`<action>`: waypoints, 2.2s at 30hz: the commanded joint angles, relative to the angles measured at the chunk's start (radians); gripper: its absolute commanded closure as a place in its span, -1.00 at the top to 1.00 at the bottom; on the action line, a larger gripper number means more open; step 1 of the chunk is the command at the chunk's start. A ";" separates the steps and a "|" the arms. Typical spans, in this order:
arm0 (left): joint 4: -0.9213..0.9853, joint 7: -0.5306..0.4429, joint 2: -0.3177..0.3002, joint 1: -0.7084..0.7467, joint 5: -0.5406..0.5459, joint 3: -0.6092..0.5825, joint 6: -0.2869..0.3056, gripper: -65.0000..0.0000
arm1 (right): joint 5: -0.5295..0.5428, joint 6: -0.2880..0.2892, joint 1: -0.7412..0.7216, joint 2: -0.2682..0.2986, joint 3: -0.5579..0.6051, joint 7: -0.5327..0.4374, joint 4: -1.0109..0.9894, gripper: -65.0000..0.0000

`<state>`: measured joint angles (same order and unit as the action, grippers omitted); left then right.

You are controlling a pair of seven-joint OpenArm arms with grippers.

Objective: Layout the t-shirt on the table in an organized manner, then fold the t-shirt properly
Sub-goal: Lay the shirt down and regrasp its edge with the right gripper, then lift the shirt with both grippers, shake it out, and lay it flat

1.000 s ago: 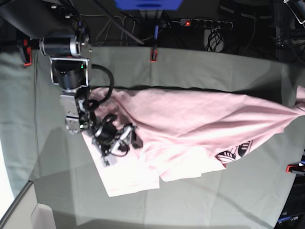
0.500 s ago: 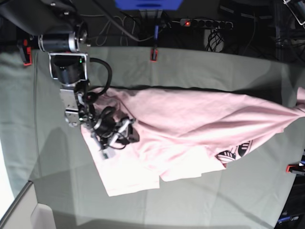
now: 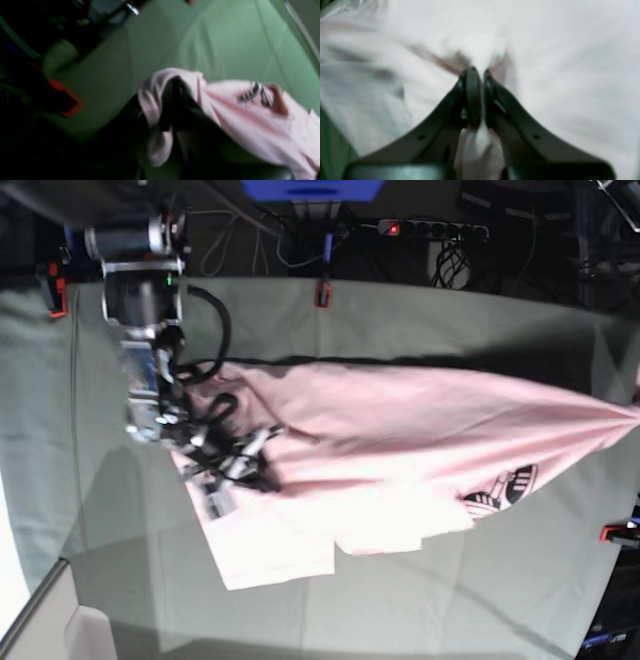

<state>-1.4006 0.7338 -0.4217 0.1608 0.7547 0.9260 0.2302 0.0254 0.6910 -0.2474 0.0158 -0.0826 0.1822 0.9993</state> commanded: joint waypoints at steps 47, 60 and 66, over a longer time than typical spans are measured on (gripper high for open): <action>-0.276 0.125 -0.076 -0.636 -0.206 -0.336 0.001 -0.99 | 0.241 0.007 -0.284 0.028 -0.378 0.396 0.777 -1.00; 0.292 -0.093 0.057 -0.935 -0.449 -0.470 -0.007 -0.97 | 0.040 0.007 -0.729 0.115 -0.380 0.267 -0.110 -1.00; 0.597 -0.178 0.083 -1.114 -0.553 -0.463 -0.007 -0.55 | -0.149 0.007 -0.919 0.135 -0.386 0.075 -0.469 -0.68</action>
<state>-0.7845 0.5854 -0.3149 -0.9188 0.1993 0.4568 0.2279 -0.1440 0.6930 -1.1305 0.1310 -0.4644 0.2890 0.5114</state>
